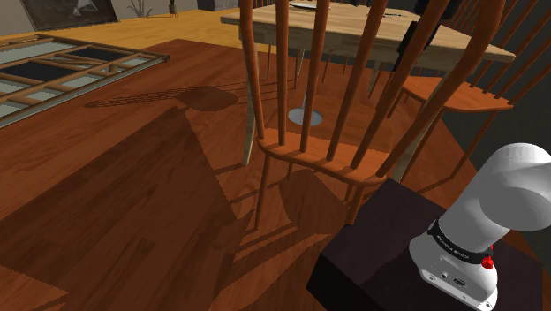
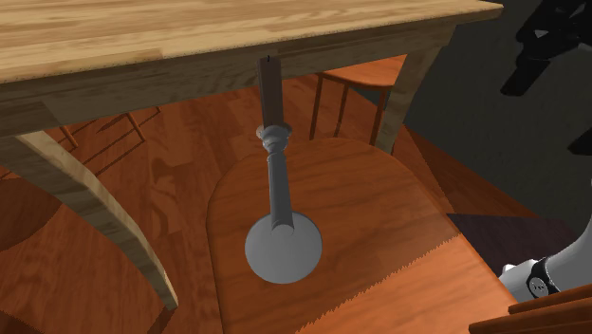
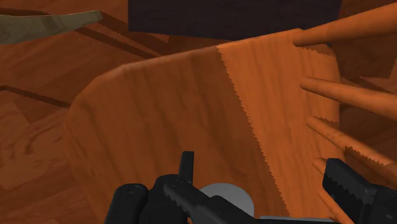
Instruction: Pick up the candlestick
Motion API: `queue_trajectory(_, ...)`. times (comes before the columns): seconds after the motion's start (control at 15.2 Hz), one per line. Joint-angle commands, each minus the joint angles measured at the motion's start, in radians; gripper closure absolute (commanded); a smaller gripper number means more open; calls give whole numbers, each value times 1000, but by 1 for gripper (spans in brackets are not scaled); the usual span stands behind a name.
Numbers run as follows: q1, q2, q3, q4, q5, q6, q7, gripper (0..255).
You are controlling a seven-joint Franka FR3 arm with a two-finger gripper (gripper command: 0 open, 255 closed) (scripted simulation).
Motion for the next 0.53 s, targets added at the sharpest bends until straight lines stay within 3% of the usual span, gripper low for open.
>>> queue_trajectory(0.0,0,0,0,0,0,0,0,0)
queue_trajectory(0.46,12,228,-15,134,19,152,-16,0)
